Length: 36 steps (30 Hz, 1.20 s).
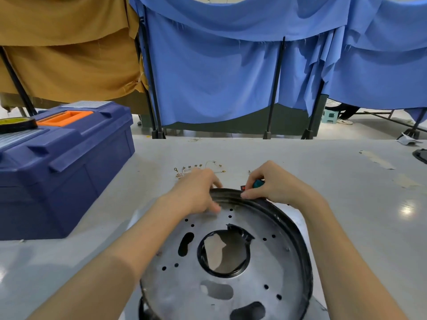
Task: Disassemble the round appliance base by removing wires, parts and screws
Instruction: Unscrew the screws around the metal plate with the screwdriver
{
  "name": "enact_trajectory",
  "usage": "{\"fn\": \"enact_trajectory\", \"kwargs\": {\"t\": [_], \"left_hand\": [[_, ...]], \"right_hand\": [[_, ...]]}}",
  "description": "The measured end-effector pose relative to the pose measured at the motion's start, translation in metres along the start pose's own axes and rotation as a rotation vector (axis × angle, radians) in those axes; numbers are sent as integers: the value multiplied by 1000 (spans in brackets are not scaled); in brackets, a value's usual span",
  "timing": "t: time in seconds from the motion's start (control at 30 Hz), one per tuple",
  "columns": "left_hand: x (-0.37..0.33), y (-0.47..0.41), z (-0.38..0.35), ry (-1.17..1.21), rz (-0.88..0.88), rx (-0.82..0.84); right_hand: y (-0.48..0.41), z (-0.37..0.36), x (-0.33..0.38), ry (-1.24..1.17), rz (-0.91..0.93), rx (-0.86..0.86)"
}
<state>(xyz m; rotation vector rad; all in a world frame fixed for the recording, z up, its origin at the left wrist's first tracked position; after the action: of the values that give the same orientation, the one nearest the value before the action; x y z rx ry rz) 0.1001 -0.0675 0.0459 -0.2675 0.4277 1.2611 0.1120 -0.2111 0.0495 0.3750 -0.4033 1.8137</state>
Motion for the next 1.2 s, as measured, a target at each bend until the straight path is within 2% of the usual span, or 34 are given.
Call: {"fn": "enact_trajectory", "kwargs": {"t": [0.07, 0.17, 0.27, 0.4, 0.47, 0.53, 0.63, 0.77, 0.83, 1.0, 1.07, 1.2], "left_hand": [[-8, 2, -4, 80, -68, -25], [-4, 0, -5, -29, -71, -98], [5, -3, 2, -69, -10, -140], [10, -3, 9, -146, 71, -148], [6, -3, 10, -192, 76, -155], [-5, -6, 3, -170, 0, -137], [-22, -6, -13, 1, -113, -46], [-17, -8, -12, -234, -71, -54], [-13, -8, -6, -307, -28, -65], [-5, -5, 3, -374, 75, -66], [-6, -5, 1, -335, 57, -61], [-30, -5, -16, -111, -168, 25]], "right_hand": [[-1, 6, 4, 27, 20, -84], [3, 18, -1, 10, -11, -91], [14, 27, -14, 63, -73, 13], [28, 14, -31, 68, -157, 263], [28, 6, -31, 38, -155, 307], [24, 4, -26, 7, -129, 275], [14, 4, -16, -27, -79, 168], [8, 12, -5, -8, -38, 17], [12, 18, -8, 7, -65, 53], [30, 2, -17, 70, -130, 343], [27, -3, -13, 30, -117, 333], [18, -2, -6, 15, -77, 223]]}}
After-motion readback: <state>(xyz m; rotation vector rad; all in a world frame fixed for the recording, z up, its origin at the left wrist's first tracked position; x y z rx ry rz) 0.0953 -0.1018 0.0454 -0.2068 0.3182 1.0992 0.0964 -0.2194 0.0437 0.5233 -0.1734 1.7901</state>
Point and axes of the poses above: each hand's wrist, its own y-axis away from the middle knuckle, its own z-axis out of the back of the hand, x = y × z, the point moved 10 cm from there along -y, towards the middle knuckle, and after that the axes turned 11 degrees about y, right-handed, at the moved point
